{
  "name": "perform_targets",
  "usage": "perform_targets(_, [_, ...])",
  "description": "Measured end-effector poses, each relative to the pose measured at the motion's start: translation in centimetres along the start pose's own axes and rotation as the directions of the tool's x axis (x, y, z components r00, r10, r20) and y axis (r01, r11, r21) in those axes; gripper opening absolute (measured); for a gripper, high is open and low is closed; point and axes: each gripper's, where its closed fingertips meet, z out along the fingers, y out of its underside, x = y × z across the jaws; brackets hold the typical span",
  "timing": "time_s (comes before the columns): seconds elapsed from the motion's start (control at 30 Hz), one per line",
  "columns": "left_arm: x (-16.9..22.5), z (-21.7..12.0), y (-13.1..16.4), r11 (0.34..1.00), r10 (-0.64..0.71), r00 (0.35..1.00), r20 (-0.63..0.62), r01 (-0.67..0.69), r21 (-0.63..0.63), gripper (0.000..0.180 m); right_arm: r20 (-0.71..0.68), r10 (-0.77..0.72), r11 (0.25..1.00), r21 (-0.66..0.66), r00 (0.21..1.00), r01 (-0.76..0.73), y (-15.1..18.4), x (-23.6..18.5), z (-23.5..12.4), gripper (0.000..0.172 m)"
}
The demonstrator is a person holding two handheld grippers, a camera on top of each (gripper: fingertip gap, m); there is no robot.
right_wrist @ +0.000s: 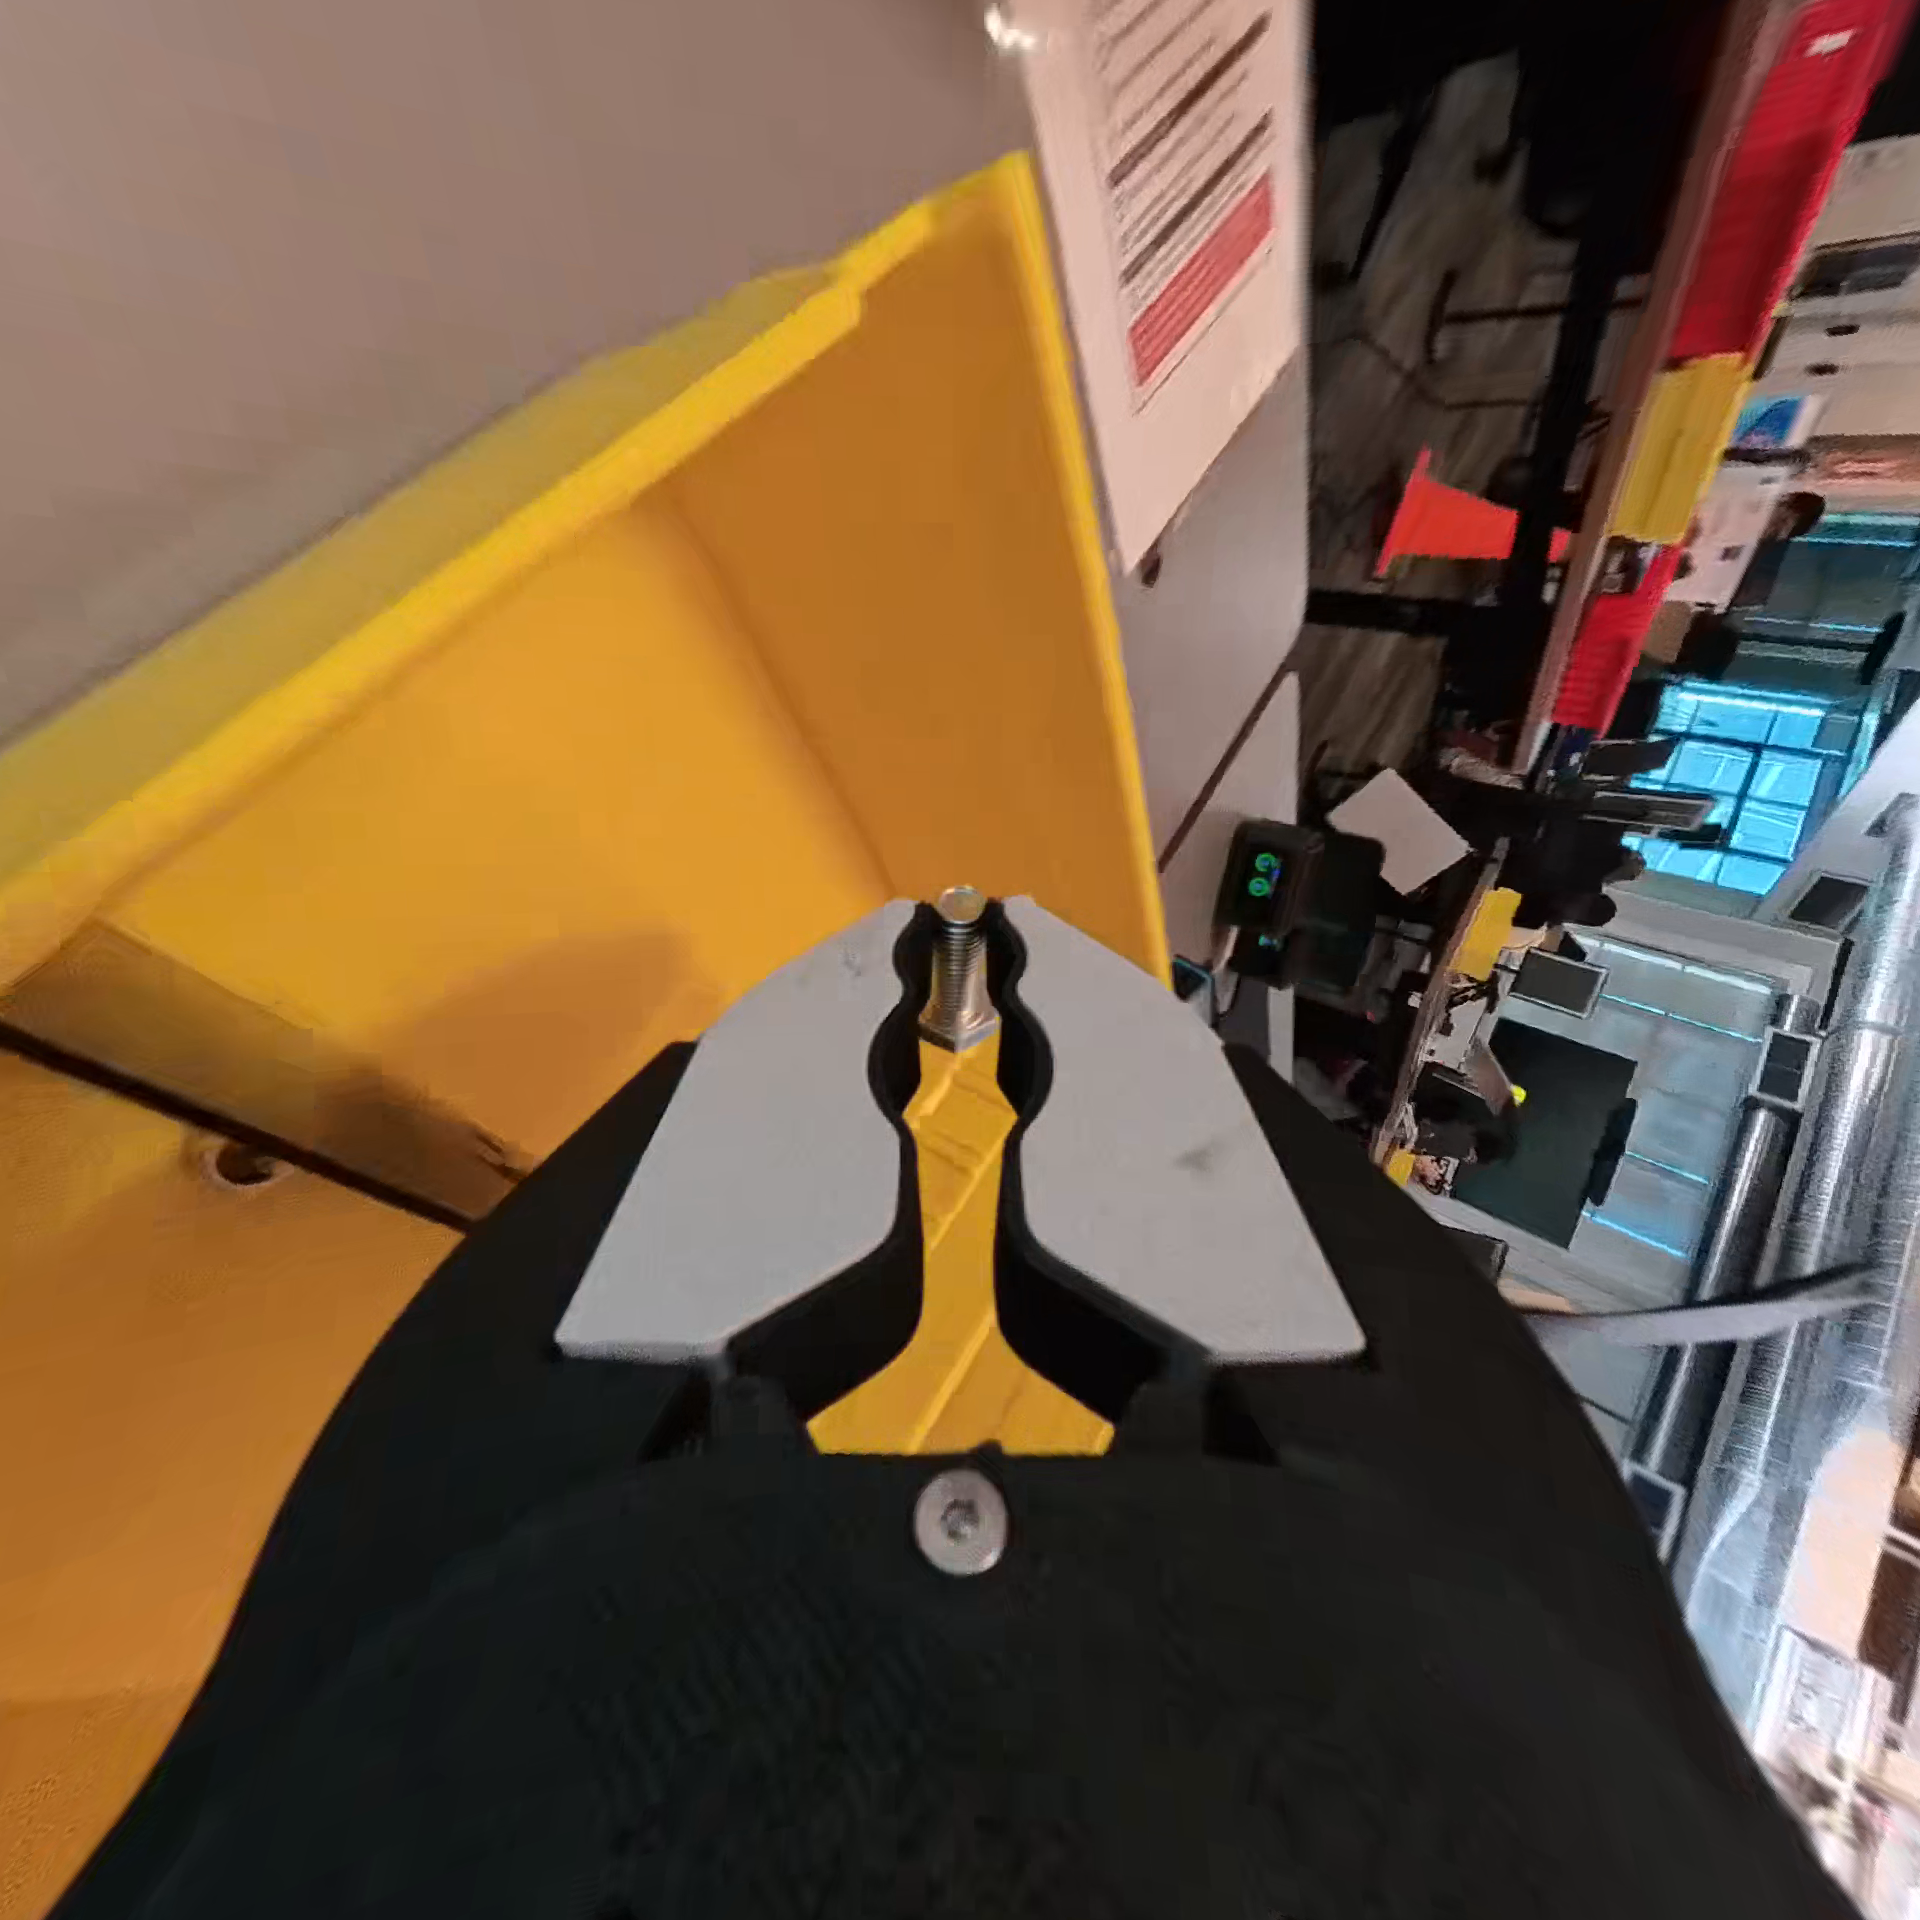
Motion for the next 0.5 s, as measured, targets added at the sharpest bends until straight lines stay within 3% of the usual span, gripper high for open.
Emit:
perform_targets(0.07, [-0.3, -0.2, -0.2, 1.000, 0.011, 1.000, 0.021, -0.010, -0.013, 0.034, 0.030, -0.044, 0.998, -0.041, 0.999, 0.045, 0.8, -1.6, 1.8, 0.010])
perform_targets(0.13, [-0.5, -0.5, -0.8, 0.999, 0.035, 0.998, 0.045, -0.034, -0.023, 0.035, 0.006, -0.028, 0.999, -0.044, 1.000, 0.028, 1.2, -2.0, 2.7, 0.025])
perform_targets(0.27, [-1.8, -2.0, -3.0, 0.992, 0.108, 0.984, 0.140, -0.097, -0.087, 0.035, 0.024, 0.176, 0.982, 0.073, 0.984, -0.177, 1.0, -0.8, 1.3, 0.043])
perform_targets(0.4, [-7.0, -7.4, -4.8, 0.956, 0.151, 0.915, 0.375, -0.038, -0.292, 0.036, 0.011, 0.365, 0.908, 0.217, 0.931, -0.358, 1.0, 1.5, -3.3, 0.051])
perform_targets(0.5, [-11.5, -13.4, -4.0, 0.902, 0.111, 0.835, 0.538, 0.142, -0.408, 0.040, 0.103, 0.467, 0.807, 0.358, 0.878, -0.470, 0.0, 0.8, -7.4, 0.054])
